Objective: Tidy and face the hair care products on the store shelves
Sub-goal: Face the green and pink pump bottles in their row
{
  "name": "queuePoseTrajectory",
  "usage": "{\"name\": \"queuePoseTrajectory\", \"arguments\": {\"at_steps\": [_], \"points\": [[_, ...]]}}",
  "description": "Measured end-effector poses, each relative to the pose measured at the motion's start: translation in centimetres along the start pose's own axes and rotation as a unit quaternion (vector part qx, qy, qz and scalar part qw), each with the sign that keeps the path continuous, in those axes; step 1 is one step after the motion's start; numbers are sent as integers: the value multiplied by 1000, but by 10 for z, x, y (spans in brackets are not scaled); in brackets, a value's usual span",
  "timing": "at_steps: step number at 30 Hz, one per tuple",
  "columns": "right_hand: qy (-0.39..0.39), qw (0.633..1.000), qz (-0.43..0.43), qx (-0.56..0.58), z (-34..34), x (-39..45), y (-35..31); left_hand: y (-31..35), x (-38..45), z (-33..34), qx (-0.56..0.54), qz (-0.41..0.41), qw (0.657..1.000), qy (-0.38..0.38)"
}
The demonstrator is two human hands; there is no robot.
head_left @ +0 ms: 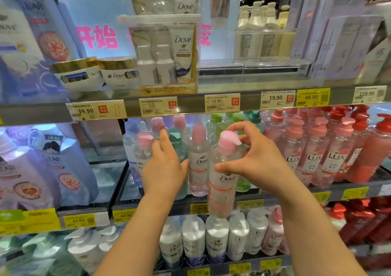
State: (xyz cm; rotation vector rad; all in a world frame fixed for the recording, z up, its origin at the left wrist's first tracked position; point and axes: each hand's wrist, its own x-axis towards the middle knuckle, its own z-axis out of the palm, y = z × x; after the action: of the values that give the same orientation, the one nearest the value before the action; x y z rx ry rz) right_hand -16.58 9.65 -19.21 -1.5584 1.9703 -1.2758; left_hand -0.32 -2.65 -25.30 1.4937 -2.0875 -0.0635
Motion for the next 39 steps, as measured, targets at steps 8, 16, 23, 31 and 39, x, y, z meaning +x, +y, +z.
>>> {"name": "queuePoseTrajectory", "arguments": {"at_steps": [8, 16, 23, 31, 39], "points": [[9, 1000, 9, -4, 19, -7, -16, -15, -30, -9, -81, 32, 996, -15], [11, 1000, 4, 9, 41, 4, -36, -44, -34, -55, -252, 11, 966, 55], [2, 1000, 4, 3, 76, 23, -47, -87, -25, -92, -345, -39, 938, -7], [18, 996, 6, -85, 114, 43, -52, -123, -16, -80, -352, -67, 933, -42], [15, 984, 32, -175, 133, 58, -43, -135, -6, -60, -362, -90, 925, -75]]}}
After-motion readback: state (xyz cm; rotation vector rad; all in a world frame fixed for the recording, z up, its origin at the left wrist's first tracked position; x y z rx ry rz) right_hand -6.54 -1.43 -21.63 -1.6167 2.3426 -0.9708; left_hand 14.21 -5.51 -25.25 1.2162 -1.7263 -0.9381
